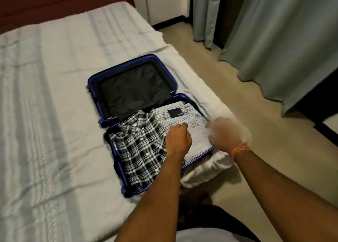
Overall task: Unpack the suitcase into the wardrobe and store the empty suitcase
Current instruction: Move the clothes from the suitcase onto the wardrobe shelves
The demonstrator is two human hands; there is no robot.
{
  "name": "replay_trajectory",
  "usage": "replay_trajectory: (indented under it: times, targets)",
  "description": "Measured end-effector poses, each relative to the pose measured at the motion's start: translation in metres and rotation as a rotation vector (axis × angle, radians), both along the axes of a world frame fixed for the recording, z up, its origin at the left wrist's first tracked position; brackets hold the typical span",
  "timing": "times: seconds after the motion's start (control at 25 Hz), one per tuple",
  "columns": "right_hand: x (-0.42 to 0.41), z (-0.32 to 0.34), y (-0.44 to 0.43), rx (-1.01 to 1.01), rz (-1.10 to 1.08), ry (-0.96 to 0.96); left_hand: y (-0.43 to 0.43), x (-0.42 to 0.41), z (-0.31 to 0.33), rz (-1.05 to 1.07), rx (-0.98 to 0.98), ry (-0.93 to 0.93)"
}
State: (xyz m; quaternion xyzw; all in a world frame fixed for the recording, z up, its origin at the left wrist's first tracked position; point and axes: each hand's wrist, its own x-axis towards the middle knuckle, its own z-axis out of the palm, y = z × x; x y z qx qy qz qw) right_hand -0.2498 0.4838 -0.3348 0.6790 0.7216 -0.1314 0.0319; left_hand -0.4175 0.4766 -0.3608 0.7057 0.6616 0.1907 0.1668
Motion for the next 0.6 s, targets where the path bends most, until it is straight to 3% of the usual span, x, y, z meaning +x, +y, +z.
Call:
replay_trajectory:
  times: [0.28,0.6]
  targets:
    - [-0.070,-0.040,0.058,-0.134,0.236,0.033,0.010,-0.057,-0.032,0.287,-0.166,0.009]
    - [-0.108,-0.069,0.097,-0.247,0.348,0.055,0.031,-0.064,-0.053,0.409,-0.314,0.009]
